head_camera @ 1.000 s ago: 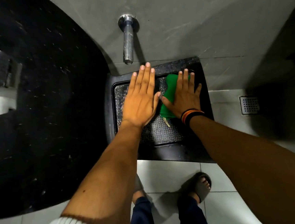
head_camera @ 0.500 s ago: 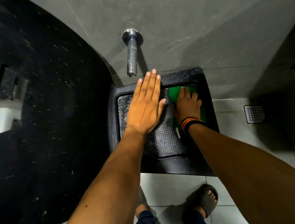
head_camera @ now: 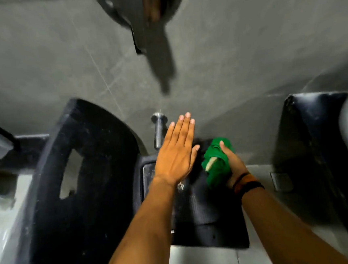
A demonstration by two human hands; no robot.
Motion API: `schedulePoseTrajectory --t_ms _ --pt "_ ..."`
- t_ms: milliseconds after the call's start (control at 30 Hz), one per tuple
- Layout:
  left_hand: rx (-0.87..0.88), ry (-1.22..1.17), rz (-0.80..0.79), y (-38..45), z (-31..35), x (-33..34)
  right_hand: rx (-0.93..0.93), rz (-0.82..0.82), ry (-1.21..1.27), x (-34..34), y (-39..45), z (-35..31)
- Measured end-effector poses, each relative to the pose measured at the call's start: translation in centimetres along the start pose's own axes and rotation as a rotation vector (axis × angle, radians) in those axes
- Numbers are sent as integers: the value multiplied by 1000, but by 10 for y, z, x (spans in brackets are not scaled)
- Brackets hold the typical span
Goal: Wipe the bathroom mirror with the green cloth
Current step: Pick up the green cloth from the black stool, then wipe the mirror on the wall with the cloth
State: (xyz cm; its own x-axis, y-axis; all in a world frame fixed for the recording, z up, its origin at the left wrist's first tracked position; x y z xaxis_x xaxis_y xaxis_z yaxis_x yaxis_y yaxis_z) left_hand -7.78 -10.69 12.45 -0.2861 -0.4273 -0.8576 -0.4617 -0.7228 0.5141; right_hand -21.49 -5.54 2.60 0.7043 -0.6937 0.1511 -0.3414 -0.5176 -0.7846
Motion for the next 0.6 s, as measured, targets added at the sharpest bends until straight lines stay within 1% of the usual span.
schedulePoseTrajectory --t_ms 33,133,200,233,267,333,400,467,533,600 --pt "7 5 35 20 -1 -22 24 -92 112 10 -27 -17" --pt "43 17 123 77 -5 -88 73 -235 317 20 -96 -65" --pt "75 38 190 113 -6 -134 21 -343 355 26 -148 -107" --pt "89 43 221 130 -5 -155 -33 -359 351 31 -171 -130" --pt "97 54 255 149 -5 -176 -128 -332 346 35 -190 -157" --pt "114 68 318 185 -3 -222 -384 -218 384 38 -231 -219" --pt "132 82 400 222 -1 -276 -680 -108 426 45 -293 -289" --pt "121 86 471 257 -2 -327 -929 -48 455 56 -358 -352" --pt "115 109 540 286 -6 -373 -1193 14 454 63 -420 -406" --pt "120 143 608 311 -6 -421 -1477 110 418 67 -483 -447"
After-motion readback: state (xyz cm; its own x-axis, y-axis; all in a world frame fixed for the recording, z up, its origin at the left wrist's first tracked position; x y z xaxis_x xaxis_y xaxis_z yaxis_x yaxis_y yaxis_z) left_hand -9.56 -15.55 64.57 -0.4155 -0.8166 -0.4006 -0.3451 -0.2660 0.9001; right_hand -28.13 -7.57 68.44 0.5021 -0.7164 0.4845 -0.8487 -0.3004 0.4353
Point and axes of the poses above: each hand's wrist, its own y-axis towards the middle knuckle, its own x-axis out of the palm, z = x × y, the point moved 9 cm from there along y, towards the middle knuckle, and after that the axes turned 14 degrees about z, right-handed, at the moved point
